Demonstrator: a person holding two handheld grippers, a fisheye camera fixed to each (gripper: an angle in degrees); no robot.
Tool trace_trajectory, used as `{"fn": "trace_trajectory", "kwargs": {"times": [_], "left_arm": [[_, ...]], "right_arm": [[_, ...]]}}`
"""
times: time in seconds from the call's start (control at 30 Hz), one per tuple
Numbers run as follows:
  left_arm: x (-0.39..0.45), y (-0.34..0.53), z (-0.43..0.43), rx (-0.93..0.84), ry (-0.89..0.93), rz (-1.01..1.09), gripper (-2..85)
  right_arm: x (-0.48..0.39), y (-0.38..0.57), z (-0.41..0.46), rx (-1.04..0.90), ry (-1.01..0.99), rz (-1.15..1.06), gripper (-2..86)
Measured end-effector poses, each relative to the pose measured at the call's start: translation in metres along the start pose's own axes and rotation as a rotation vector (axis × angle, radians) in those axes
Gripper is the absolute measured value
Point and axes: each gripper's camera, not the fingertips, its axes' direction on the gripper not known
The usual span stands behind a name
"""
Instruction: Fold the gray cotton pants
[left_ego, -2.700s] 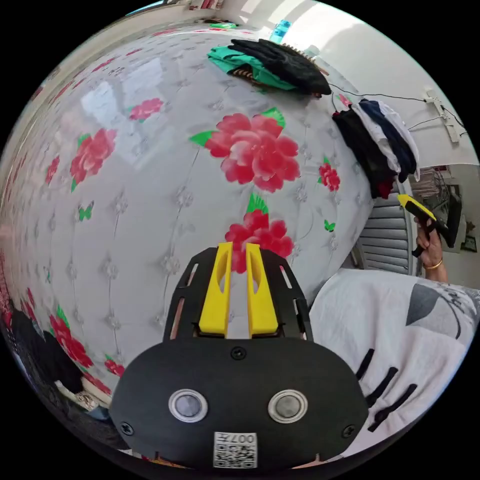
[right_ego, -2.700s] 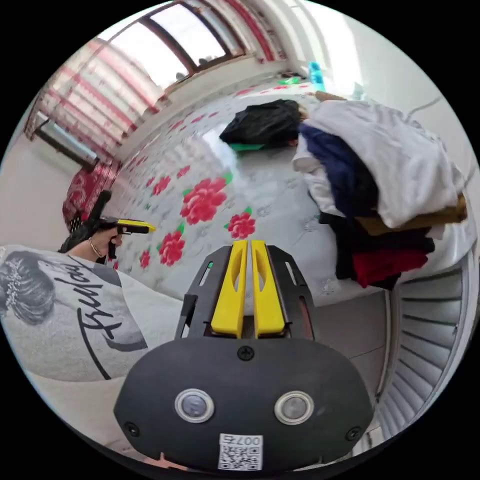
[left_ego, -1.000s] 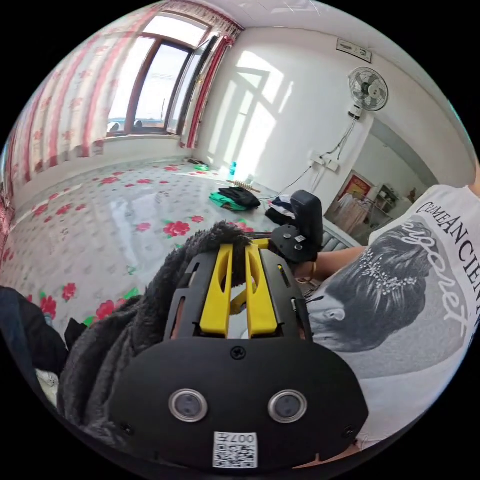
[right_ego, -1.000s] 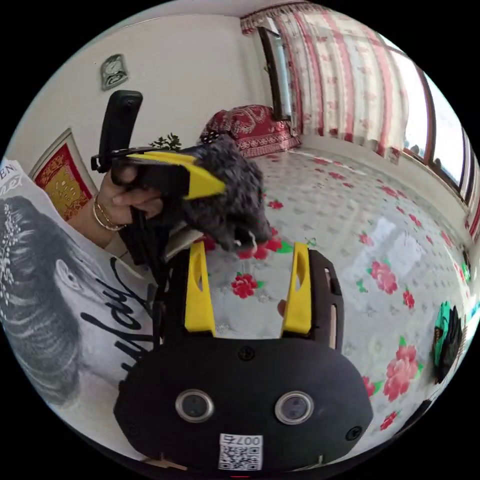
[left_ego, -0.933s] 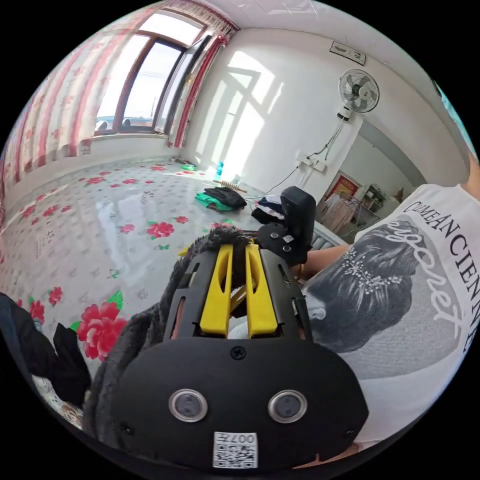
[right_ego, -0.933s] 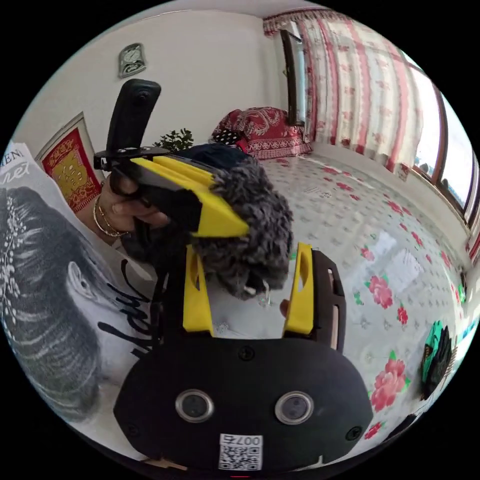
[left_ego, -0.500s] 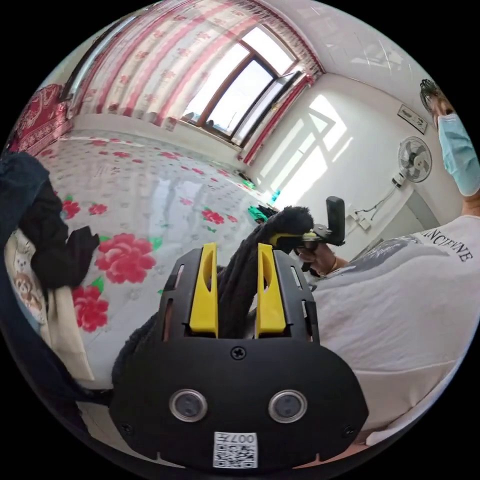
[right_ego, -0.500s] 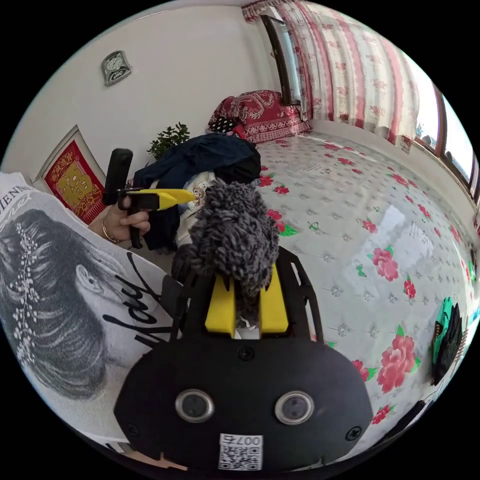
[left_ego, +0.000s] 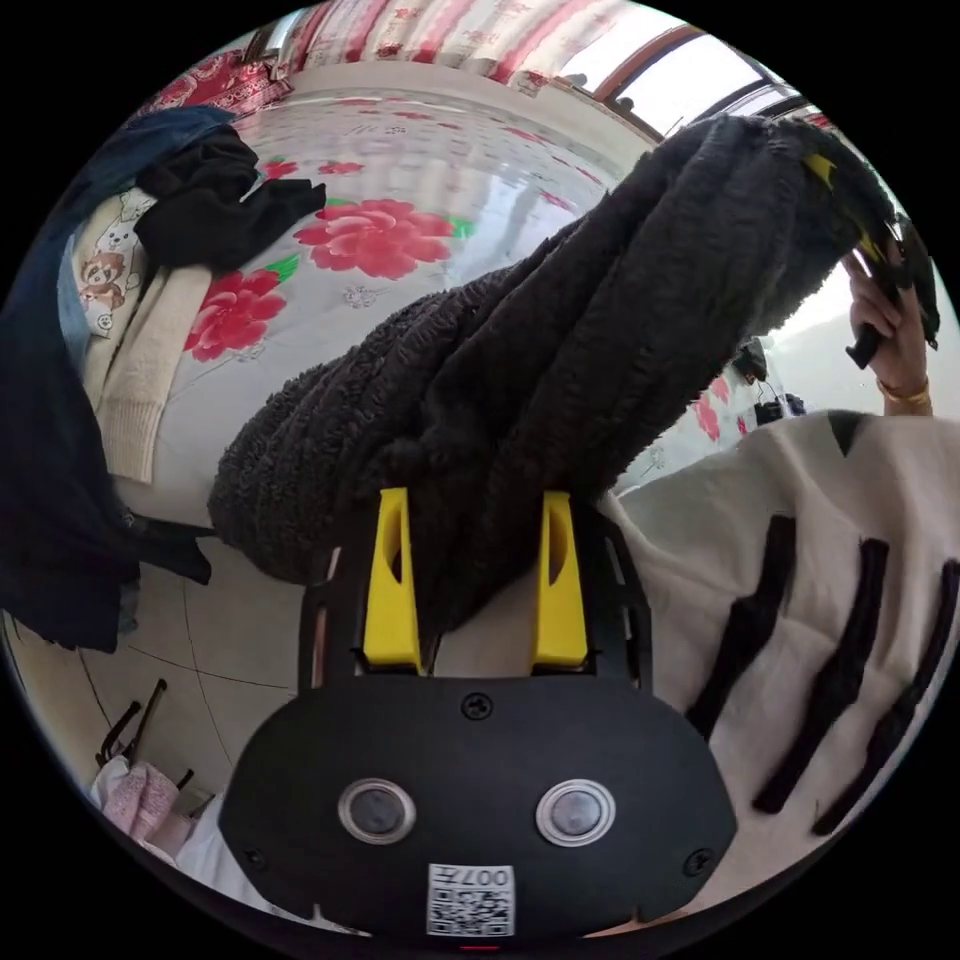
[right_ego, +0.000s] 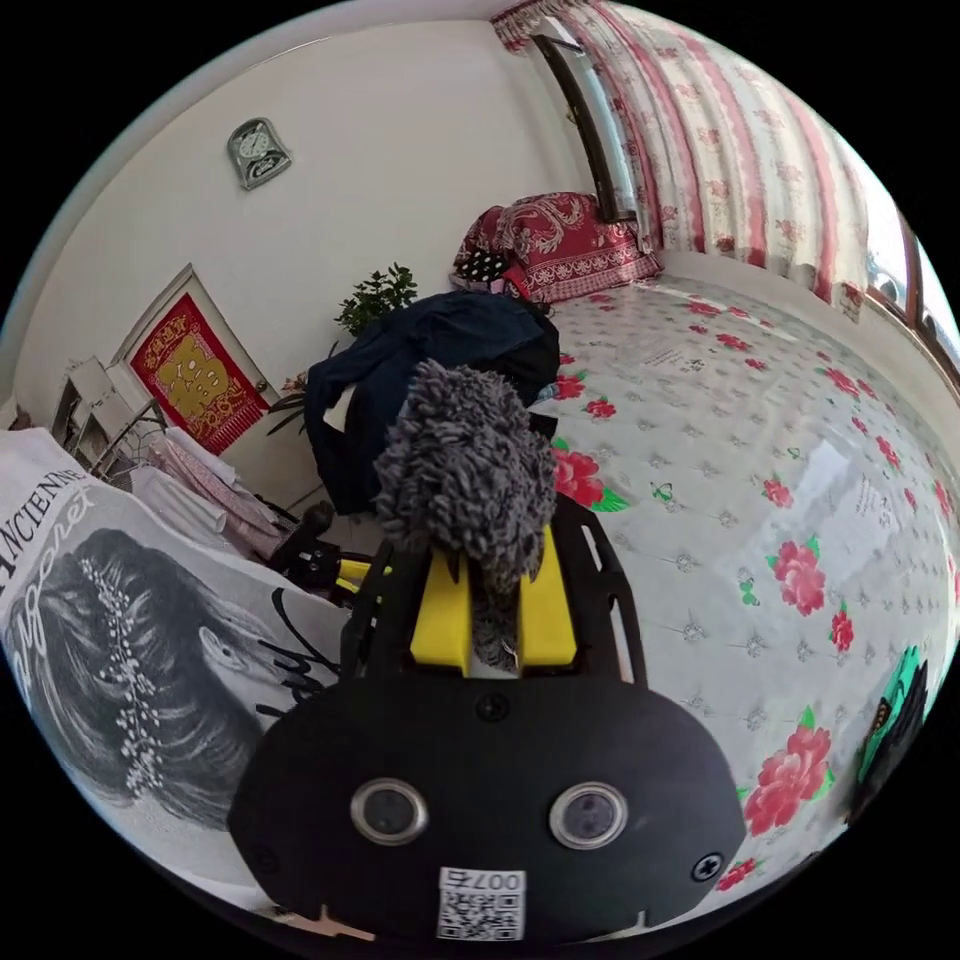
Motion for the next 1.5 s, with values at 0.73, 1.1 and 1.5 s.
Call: {"fn": "trace_trajectory", "kwargs": {"times": [0.73, 1.1, 1.5], "left_arm": [[0.235, -0.189, -0.214, 0.372, -0.006, 0.837, 10.4], [0.143, -0.138, 0.015, -0.226, -0.301, 0.232, 8.0], [0.189, -0.147, 0.073, -0.29, -0.454, 0.257, 7.7]], "right_arm": [[0.066, 0.115, -0.336, 0.54, 0.537, -0.105, 5.9], [0.201, 0.335, -0.231, 0.198, 0.35, 0.962, 10.9], [0.294, 0.297, -0.181, -0.121, 0.176, 0.946, 11.6]]}}
